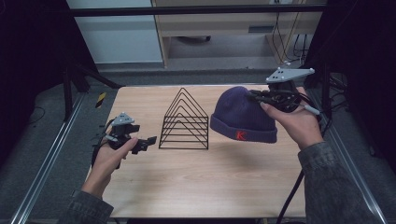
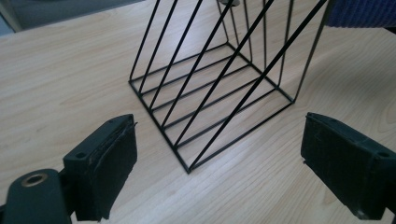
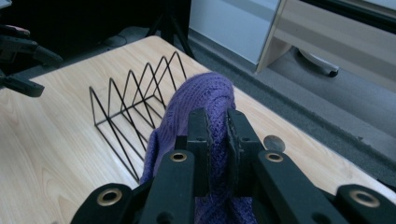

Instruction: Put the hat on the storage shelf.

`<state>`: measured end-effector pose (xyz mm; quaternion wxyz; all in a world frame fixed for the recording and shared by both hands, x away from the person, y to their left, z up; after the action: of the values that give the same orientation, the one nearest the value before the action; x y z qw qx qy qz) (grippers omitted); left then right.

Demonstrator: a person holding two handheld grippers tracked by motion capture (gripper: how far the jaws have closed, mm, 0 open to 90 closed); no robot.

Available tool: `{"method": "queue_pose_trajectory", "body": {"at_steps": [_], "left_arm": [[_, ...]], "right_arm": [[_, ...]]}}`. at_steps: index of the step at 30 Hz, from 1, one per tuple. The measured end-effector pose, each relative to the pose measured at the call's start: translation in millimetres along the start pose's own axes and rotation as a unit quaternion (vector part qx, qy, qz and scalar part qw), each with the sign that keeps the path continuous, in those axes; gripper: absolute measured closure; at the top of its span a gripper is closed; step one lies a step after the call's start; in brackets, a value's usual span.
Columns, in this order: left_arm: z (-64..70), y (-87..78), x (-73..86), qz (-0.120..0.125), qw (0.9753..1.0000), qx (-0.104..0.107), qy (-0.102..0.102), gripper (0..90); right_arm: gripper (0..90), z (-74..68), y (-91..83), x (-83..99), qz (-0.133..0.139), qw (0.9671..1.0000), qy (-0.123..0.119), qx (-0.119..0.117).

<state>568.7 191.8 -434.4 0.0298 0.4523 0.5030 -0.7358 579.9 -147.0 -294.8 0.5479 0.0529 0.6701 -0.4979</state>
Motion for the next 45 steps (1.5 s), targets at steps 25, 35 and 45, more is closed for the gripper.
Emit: {"method": "queue_pose_trajectory", "body": {"at_steps": [25, 35, 45], "left_arm": [[32.2, -36.2, -69.4, 0.026, 0.9977, 0.024, 0.058, 8.3], [27.1, -45.3, -79.7, 0.052, 0.9969, 0.030, 0.051, 7.7], [30.8, -47.9, -81.2, 0.065, 0.9957, 0.039, 0.054, 6.1]], "right_arm": [[81.3, -37.2, -17.4, -92.7, 0.061, 0.9971, -0.035, -0.028], [81.2, -55.1, -1.9, -115.6, 0.070, 0.9954, -0.048, -0.044], [81.1, -68.6, 11.4, -124.4, 0.078, 0.9940, -0.051, -0.057]]}}
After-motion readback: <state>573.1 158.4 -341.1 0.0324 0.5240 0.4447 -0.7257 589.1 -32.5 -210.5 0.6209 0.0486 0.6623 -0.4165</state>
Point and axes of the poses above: each handheld gripper's, and its own axes: y roughly forward along the jaws, x roughly out of its underside, z roughly to its right, the point moved 10 cm from there along y, roughly forward along the jaws, and after that the axes turned 9 degrees about -z, right-handed, at the moved point
